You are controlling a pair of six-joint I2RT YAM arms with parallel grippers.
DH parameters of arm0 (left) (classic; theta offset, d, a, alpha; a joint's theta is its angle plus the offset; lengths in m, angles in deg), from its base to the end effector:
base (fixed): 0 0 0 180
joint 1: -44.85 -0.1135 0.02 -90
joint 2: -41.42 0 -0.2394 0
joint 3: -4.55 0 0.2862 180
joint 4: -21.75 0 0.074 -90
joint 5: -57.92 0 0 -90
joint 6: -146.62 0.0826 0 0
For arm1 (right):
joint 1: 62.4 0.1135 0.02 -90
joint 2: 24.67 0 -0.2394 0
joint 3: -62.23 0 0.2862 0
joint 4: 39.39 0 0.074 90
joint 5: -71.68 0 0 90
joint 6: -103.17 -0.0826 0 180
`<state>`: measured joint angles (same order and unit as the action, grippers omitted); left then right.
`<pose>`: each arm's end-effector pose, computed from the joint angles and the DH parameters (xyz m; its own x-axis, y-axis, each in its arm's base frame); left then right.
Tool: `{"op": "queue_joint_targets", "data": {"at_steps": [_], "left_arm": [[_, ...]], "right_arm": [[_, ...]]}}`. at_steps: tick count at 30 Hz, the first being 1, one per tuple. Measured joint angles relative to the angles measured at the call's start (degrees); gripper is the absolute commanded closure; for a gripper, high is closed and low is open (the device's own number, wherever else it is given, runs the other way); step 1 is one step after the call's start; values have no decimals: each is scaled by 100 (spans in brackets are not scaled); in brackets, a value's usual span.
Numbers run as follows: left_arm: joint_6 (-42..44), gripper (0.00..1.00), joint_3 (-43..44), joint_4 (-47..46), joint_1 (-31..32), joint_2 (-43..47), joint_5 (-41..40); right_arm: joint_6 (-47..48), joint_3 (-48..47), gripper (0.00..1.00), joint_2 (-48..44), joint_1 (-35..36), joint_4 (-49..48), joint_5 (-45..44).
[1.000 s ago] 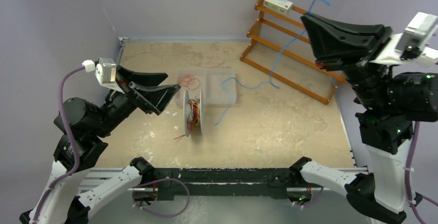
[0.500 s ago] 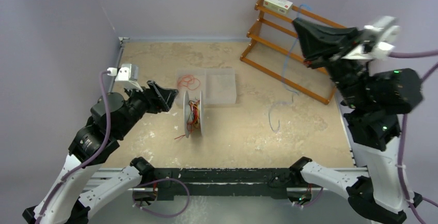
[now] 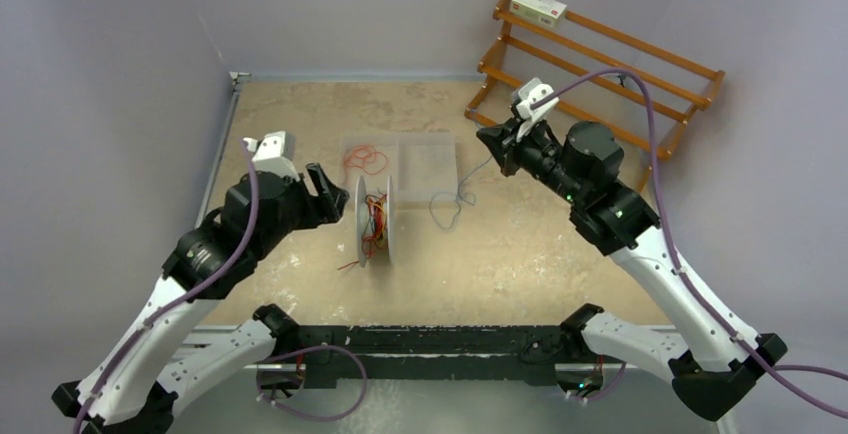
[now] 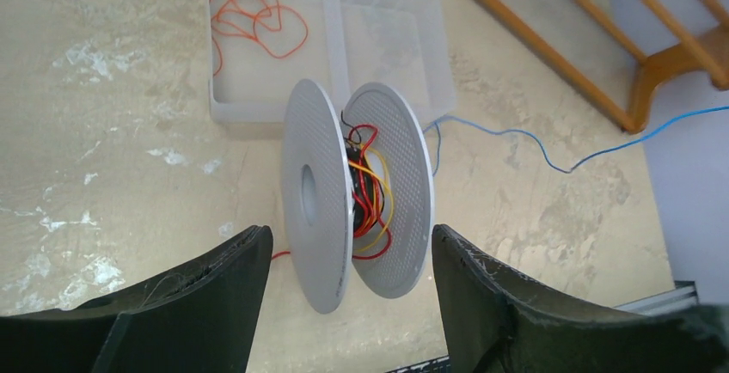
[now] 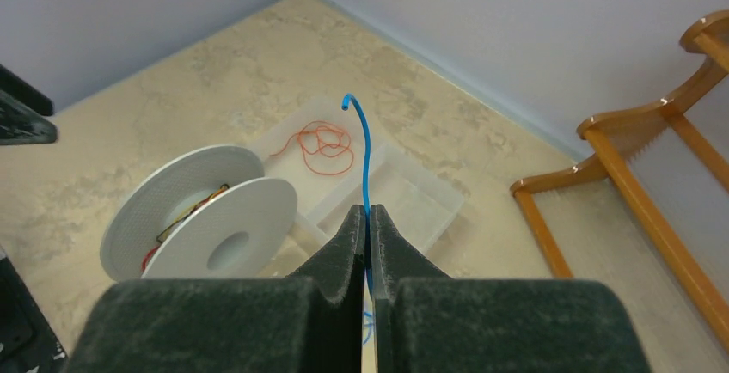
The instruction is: Wrap the cables
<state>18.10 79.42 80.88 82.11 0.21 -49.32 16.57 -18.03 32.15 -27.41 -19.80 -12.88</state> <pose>0.1869 -0.1114 0.3641 -0.4953 -0.3706 -0.7857 0.0726 0.8836 -0.4625 0.2474 0.1827 0.4382 0.0934 -0.0067 -0.9956 -0.6439 0.7623 -0.0655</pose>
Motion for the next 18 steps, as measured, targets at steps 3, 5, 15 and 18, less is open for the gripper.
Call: {"op": "queue_joint_targets", "data": {"at_steps": [3, 5, 15, 18], "left_arm": [[0, 36, -15, 68, 0, -382, 118], [4, 37, -59, 70, 0, -649, 229], [59, 49, -282, 68, 0, -1644, 595], [61, 52, -328, 57, 0, -1764, 616]], "right_arm": [[-42, 107, 100, 0, 0, -24, 87], [-70, 153, 100, 2, 0, -52, 190], [-109, 540, 100, 11, 0, -140, 468], [-127, 599, 100, -11, 0, -131, 535]]}}
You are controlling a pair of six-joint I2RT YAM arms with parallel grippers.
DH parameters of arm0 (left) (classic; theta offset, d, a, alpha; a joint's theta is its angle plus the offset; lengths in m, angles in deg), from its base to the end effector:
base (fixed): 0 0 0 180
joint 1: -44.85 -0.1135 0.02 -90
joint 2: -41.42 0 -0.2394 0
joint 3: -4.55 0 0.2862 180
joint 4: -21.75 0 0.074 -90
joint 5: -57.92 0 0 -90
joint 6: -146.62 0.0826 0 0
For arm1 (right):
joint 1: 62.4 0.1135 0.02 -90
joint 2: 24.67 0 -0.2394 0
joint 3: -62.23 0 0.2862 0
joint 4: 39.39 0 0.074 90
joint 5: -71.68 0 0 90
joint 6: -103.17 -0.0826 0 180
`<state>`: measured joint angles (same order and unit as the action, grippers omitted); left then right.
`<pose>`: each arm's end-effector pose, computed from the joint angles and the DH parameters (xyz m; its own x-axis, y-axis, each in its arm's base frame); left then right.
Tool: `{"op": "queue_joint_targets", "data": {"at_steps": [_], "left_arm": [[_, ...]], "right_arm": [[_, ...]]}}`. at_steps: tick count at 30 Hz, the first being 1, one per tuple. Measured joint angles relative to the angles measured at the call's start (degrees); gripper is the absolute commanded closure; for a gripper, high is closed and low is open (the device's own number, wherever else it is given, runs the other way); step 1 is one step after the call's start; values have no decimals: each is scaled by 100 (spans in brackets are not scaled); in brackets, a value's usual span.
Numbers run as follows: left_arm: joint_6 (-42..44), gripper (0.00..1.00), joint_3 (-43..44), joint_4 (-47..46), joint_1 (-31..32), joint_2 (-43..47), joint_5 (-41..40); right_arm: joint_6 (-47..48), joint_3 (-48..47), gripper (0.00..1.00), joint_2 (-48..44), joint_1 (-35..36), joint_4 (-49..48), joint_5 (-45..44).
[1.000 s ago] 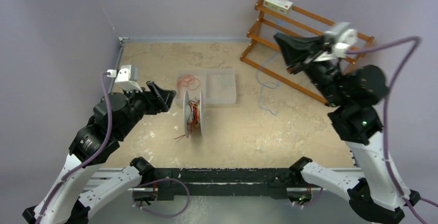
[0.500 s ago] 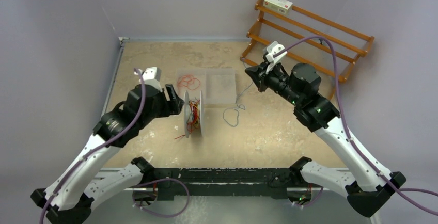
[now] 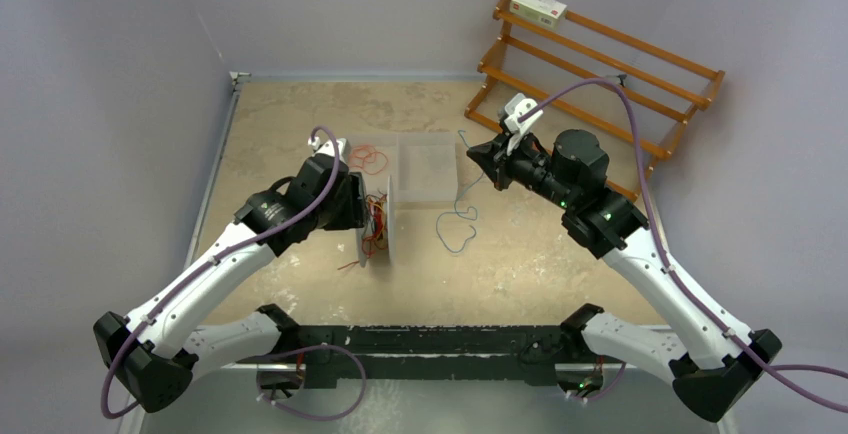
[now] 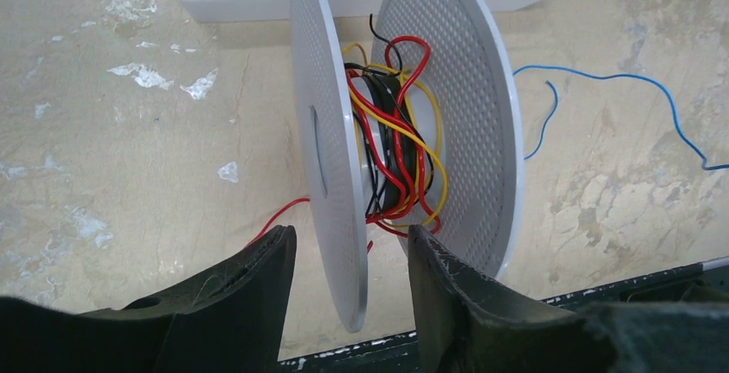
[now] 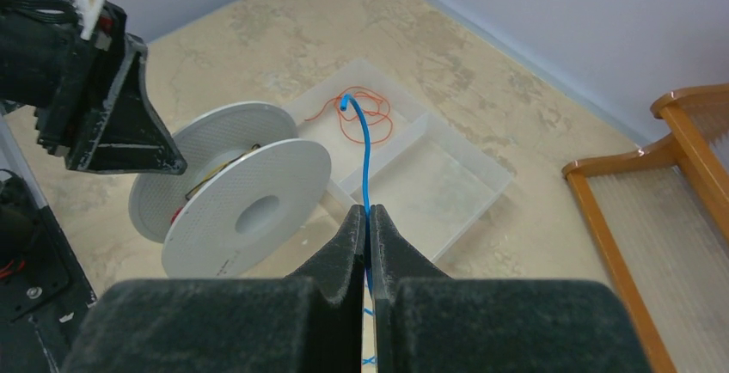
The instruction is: Wrap the cables
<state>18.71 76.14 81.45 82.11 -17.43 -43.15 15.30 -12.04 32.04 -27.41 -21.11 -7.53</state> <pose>0.2334 -0.1576 0.2682 -0.7599 -0.1795 -0.6247 0.0291 0.9507 -0.3086 0.2505 0.1942 0.3980 0.0163 -0.0331 -0.9993 -0.7165 0.6967 -0.0348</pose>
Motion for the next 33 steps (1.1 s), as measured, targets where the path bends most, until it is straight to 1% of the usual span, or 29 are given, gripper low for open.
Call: {"op": "queue_joint_targets", "data": {"at_steps": [5, 12, 19, 20, 28, 33], "left_arm": [[0, 64, -83, 2, 0, -103, -15], [2, 75, -90, 0, 2, -352, -109], [61, 98, -90, 11, 7, -363, -190], [79, 100, -87, 22, 7, -363, -232], [278, 100, -48, 111, 26, -428, -260], [719, 100, 175, 195, 28, -614, -254]], "right_arm": [[-15, 15, 100, -81, 0, -4, 125], [-66, 17, 100, -90, 0, -7, 227], [-111, 50, 100, -94, 0, 7, 225], [-114, 50, 100, -101, 0, 7, 227], [-122, 46, 100, -184, 0, 118, 223], [-44, -125, 100, -195, 0, 527, 57]]}}
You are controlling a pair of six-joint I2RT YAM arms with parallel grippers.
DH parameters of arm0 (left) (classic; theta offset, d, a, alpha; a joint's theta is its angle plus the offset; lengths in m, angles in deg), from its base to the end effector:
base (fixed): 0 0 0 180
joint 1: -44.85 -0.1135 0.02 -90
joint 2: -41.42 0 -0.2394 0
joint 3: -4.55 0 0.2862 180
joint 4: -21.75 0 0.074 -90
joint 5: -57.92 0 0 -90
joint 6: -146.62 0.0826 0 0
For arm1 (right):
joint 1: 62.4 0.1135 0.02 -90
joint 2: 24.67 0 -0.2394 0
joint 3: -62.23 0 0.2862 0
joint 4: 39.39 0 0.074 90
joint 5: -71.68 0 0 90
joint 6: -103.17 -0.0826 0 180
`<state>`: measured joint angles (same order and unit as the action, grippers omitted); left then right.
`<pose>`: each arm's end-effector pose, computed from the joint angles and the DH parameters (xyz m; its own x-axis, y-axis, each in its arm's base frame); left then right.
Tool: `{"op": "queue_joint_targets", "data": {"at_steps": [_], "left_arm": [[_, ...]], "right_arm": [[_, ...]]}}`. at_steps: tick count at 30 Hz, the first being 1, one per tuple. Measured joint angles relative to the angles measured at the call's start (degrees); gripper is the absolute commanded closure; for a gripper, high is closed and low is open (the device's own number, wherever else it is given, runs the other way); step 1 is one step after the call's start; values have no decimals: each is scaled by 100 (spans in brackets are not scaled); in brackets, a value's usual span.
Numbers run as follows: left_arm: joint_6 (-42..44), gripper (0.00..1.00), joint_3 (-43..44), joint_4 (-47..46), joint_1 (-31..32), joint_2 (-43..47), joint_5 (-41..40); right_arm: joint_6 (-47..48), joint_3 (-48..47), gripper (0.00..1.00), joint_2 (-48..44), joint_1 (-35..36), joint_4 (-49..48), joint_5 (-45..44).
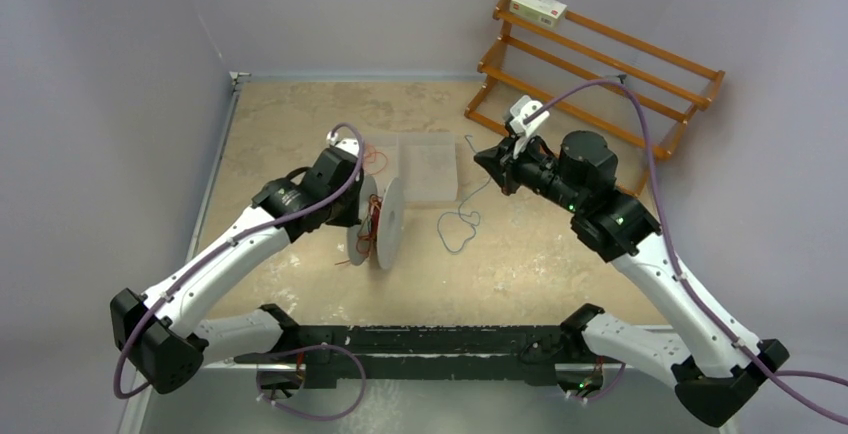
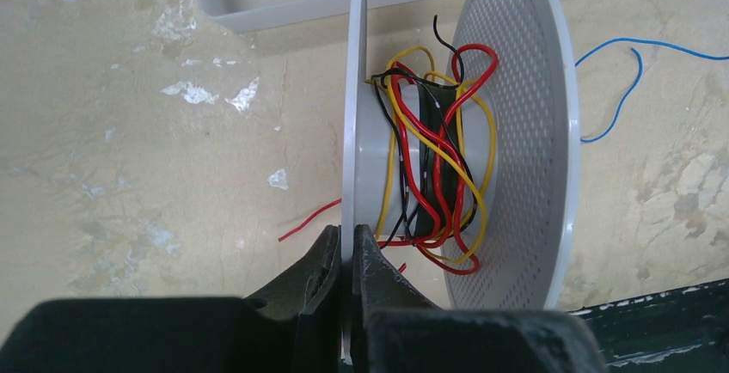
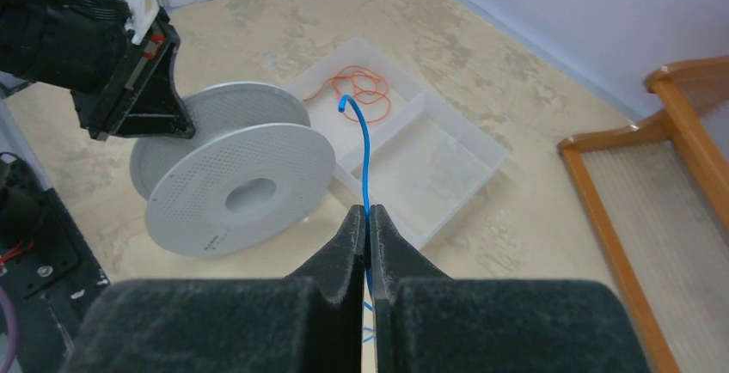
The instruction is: Wrap the cables
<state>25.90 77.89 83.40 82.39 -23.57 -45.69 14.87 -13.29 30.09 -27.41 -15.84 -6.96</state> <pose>0.2451 -0.1638 0.2483 -0.7921 -0.0175 -0.6101 0.0885 0.9857 -0.1431 0.2400 0.1878 0.4029 -0.0184 -0.0484 -0.9987 -0.7242 0.6893 -0.0200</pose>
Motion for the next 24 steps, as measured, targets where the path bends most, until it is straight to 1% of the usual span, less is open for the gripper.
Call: {"op": "queue_joint_targets", "data": {"at_steps": [8, 15, 18, 20, 24], "left_arm": [[1016, 100, 431, -83, 20, -247, 160], [2041, 100, 487, -428, 142, -356, 844], [2470, 100, 461, -623, 339, -356, 1165], [2857, 100, 387, -798, 592, -356, 1355], [3451, 100, 291, -857, 1034, -378, 1674]], "right_arm": [[791, -673, 100, -240, 0, 962, -664], [2013, -1016, 100, -389, 0, 1878, -804], [2588, -1029, 100, -374, 0, 2223, -780], [2951, -1029, 100, -334, 0, 2457, -706], [3606, -1027, 100, -127, 0, 2865, -269]]}}
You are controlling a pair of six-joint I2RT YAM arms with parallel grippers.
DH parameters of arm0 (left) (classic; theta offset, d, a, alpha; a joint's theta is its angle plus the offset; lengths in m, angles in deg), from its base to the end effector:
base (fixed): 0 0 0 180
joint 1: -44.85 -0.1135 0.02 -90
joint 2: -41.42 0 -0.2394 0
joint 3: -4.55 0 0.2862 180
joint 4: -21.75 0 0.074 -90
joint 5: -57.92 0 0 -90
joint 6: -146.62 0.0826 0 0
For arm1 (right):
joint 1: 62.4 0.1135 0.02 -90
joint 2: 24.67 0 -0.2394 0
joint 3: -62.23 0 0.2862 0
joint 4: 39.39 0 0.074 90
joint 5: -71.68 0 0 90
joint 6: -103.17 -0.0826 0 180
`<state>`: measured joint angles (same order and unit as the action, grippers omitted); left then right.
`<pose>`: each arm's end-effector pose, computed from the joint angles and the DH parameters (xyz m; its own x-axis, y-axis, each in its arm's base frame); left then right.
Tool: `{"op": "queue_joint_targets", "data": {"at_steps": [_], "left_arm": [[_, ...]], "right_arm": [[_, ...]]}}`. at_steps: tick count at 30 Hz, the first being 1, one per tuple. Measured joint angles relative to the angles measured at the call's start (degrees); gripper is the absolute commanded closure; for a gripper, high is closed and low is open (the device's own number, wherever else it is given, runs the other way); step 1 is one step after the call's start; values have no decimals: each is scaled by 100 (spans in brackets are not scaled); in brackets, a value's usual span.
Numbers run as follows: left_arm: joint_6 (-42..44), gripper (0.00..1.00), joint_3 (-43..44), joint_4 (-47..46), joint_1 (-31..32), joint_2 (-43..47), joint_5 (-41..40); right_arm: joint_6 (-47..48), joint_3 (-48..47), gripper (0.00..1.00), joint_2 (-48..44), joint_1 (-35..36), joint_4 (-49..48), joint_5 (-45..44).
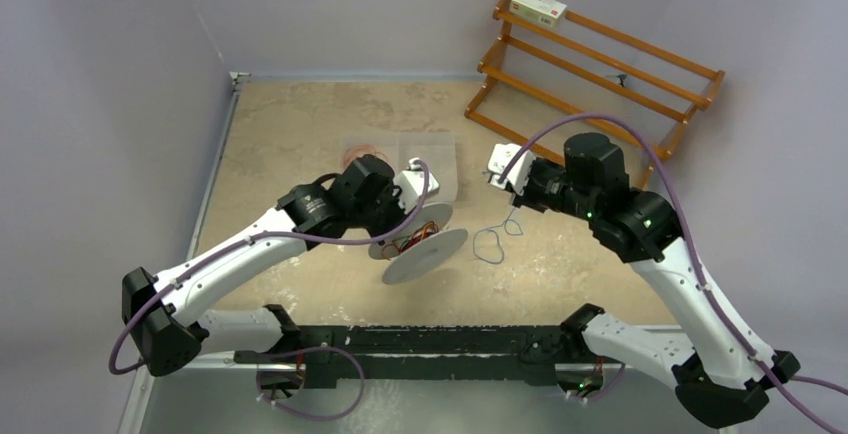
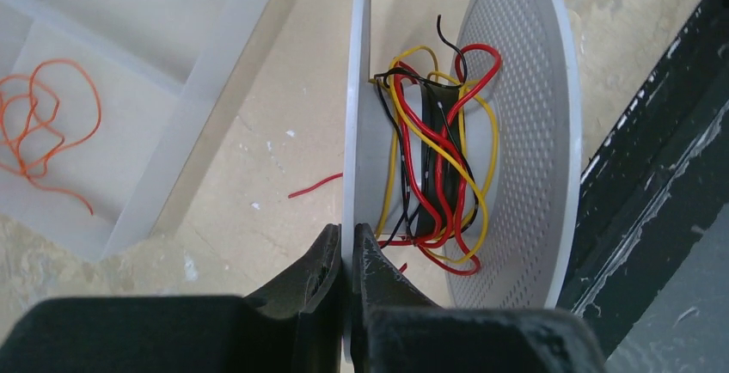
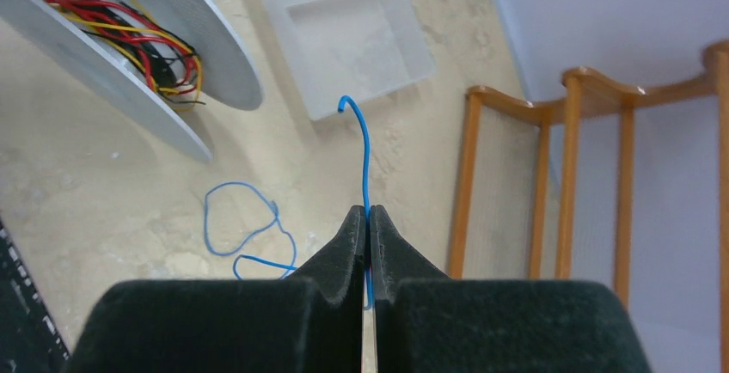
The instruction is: Wrap the cables
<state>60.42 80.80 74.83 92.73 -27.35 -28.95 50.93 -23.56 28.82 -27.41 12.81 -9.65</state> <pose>0.2157 -0.2452 0.2621 -0.4274 0.5713 -0.7007 0.7963 0.6048 0.0074 0.2107 0.1626 0.4059 0.1978 -0.6005 -0.7748 -0.7107 0.4565 -0.5352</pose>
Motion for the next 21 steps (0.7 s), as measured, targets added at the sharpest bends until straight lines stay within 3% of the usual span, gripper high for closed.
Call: {"op": "queue_joint_targets", "data": {"at_steps": [9, 21], "left_arm": [[890, 100, -229, -254, 229, -127, 146], [1078, 100, -706, -898, 245, 153, 413]], "right_arm": [[691, 306, 100, 463, 0, 96, 831], [1421, 1421, 100, 452, 44, -822, 1517]]}}
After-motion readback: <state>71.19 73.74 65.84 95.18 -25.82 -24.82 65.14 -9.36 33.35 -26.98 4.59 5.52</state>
